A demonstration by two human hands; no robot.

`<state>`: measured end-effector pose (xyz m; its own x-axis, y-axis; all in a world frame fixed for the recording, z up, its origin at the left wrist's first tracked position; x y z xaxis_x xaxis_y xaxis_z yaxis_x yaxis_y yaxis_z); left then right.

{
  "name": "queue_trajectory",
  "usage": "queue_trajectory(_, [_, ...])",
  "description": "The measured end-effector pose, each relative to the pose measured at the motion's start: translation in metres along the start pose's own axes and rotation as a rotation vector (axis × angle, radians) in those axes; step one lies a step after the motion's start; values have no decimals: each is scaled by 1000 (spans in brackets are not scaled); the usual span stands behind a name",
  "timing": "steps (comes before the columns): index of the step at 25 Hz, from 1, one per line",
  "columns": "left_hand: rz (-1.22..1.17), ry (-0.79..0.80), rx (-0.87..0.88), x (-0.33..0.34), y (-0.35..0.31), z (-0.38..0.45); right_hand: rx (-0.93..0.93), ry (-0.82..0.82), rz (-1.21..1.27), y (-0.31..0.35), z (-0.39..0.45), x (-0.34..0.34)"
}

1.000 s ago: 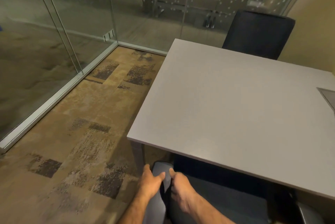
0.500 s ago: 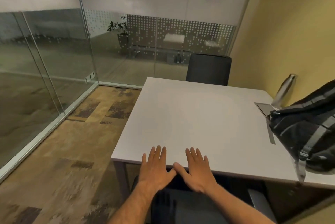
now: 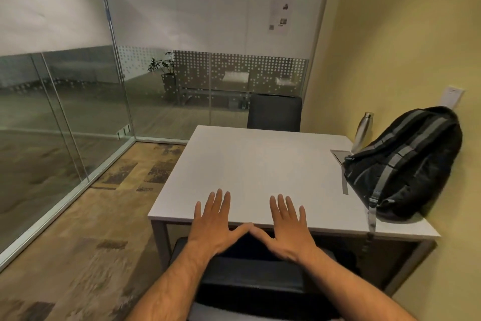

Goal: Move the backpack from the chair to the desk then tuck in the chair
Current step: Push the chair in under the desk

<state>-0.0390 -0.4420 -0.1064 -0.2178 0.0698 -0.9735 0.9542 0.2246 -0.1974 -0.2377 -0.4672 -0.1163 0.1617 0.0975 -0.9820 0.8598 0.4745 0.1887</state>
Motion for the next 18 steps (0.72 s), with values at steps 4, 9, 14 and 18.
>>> queue_trajectory(4, [-49,-13,32,3,-29,-62,-29,-10,-19,-7,-65,-22])
queue_trajectory(9, [-78,-24,77,14,-60,-151,-26,-12,-2,-21,-166,-30])
queue_trajectory(14, [-25,-18,124,27,-74,-233,33,-16,-50,-35,-256,-32])
queue_trajectory(18, [19,-44,103,22,-76,-265,51,-45,-67,-25,-290,-35])
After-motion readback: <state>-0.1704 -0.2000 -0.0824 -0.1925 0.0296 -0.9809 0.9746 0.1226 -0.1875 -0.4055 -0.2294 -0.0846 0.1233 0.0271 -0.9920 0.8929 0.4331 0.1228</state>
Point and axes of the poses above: each hand's wrist, its own z-axis towards the middle knuckle, its own x-axis out of the palm, y = z × x, the point moved 5 cm from there along z, towards the middle knuckle, and after that the axes turned 12 degrees about -x, right-handed, at the moved point
